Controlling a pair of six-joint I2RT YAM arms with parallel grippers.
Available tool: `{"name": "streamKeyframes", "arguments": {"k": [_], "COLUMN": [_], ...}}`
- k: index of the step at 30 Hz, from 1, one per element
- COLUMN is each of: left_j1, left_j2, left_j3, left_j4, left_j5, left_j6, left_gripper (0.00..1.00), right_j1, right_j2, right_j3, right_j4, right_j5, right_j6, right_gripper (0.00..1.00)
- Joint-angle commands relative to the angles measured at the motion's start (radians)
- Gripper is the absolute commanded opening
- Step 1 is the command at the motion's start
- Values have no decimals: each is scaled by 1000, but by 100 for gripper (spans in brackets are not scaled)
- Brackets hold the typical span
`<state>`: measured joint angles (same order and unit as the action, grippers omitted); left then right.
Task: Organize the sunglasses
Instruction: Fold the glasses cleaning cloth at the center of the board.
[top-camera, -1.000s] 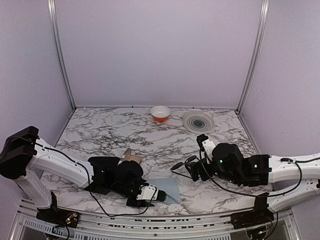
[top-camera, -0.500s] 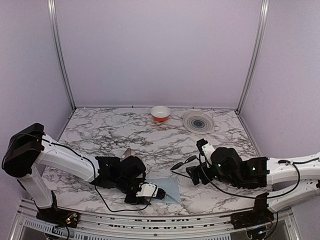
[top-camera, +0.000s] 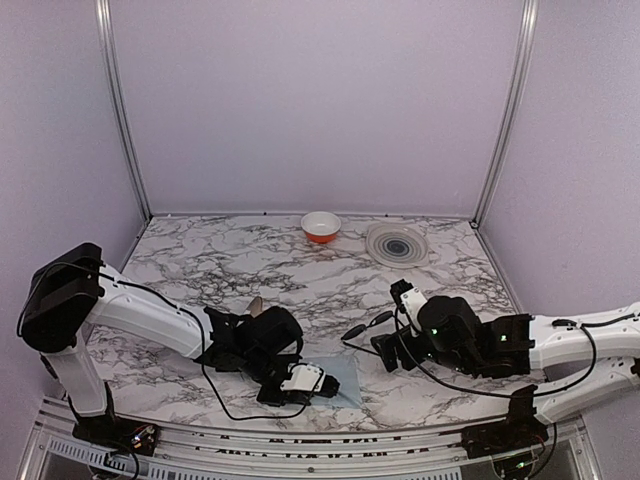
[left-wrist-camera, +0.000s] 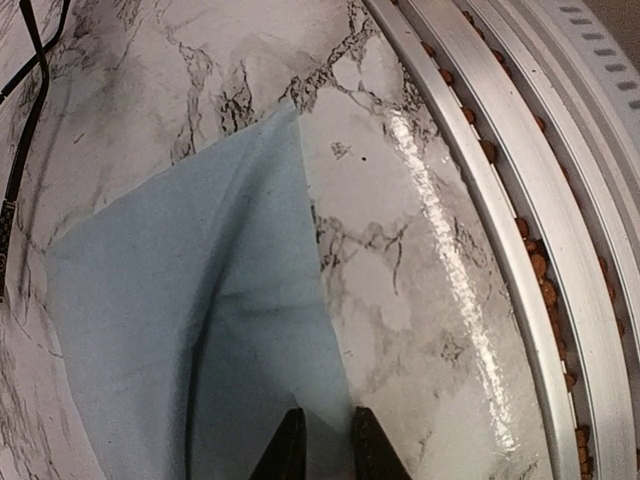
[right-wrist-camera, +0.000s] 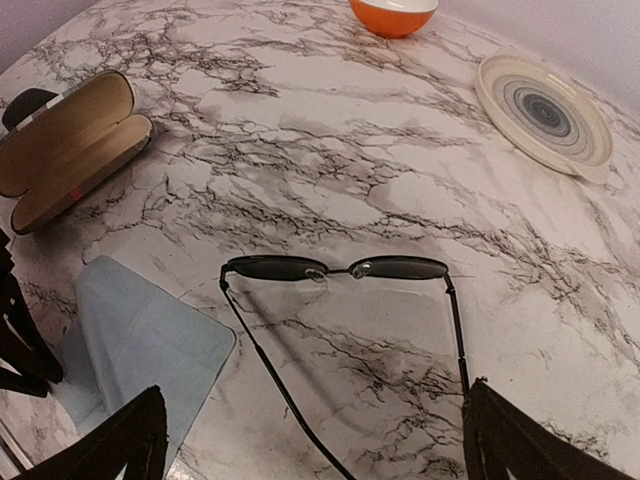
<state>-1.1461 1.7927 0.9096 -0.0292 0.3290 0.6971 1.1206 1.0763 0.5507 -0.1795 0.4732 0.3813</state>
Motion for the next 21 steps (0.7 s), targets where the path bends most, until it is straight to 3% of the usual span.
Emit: {"name": "streamKeyframes", "arguments": {"k": [1,11,21], "left_j1": [13,13,2], "left_j2": [36,37,-52], "left_j3": [3,20,-24], "left_j4": [-89,-82,-65], "left_j5": [-13,-13,22], "left_j6": [16,-1,-119], "left_gripper": [13,0,0], "right_j1": [-11,-11,21], "right_j2": [10,34,41], "right_j3": [4,18,-49], "right_j4": [20,19,132], "right_j5": [9,-24,-167], "right_j6": [-24,-33,-137], "right_gripper": [100,100,98]}}
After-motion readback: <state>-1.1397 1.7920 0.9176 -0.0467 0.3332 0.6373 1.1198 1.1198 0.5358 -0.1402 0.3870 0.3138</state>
